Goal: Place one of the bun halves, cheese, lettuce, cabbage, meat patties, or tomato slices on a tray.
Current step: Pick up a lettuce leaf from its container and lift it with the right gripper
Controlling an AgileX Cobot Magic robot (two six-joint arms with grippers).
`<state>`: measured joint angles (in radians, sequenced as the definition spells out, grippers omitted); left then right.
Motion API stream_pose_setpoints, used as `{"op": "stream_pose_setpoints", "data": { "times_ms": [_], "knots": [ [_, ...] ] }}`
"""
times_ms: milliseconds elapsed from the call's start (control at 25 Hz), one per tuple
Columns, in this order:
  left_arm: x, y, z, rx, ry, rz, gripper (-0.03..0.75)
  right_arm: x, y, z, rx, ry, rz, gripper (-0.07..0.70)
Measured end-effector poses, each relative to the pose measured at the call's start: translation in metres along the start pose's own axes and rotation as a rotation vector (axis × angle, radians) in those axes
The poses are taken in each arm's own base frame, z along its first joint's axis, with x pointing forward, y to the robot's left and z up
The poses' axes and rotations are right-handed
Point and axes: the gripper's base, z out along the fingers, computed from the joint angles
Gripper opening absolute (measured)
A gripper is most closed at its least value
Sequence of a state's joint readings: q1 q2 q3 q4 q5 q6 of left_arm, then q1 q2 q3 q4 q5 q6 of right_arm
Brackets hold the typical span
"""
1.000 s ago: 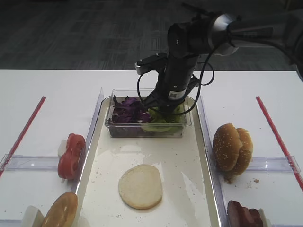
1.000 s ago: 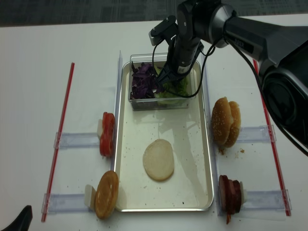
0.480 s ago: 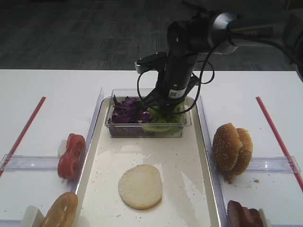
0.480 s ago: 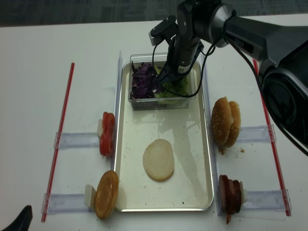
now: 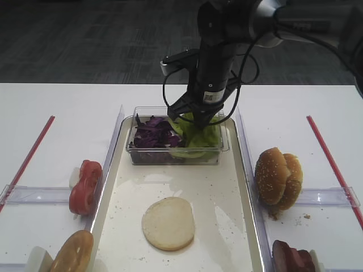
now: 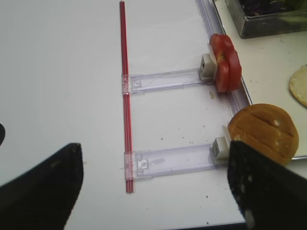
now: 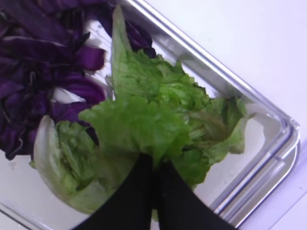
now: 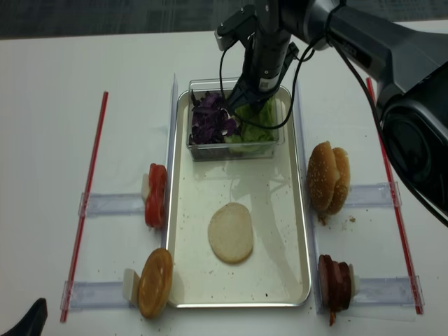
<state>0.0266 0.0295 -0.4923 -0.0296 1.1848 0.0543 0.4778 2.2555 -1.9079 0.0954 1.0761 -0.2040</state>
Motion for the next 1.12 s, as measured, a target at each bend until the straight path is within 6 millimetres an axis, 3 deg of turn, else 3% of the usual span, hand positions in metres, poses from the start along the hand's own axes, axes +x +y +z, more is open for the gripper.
{"op": "stream_pose_setpoints", "data": {
  "times_ms": [440, 760, 1120],
  "knots": [
    [0.000, 0.000, 0.000, 0.000, 0.000, 0.000, 0.565, -0.010, 0.001, -0.031, -0.008, 0.011, -0.004, 0.047],
    [0.000, 0.000, 0.000, 0.000, 0.000, 0.000, 0.565, -0.028, 0.002, -0.064, 0.009, -0.102, 0.008, 0.047],
    [0.000, 0.000, 0.000, 0.000, 0.000, 0.000, 0.565, -0.029, 0.002, -0.068, 0.010, -0.115, 0.027, 0.047]
  ]
}}
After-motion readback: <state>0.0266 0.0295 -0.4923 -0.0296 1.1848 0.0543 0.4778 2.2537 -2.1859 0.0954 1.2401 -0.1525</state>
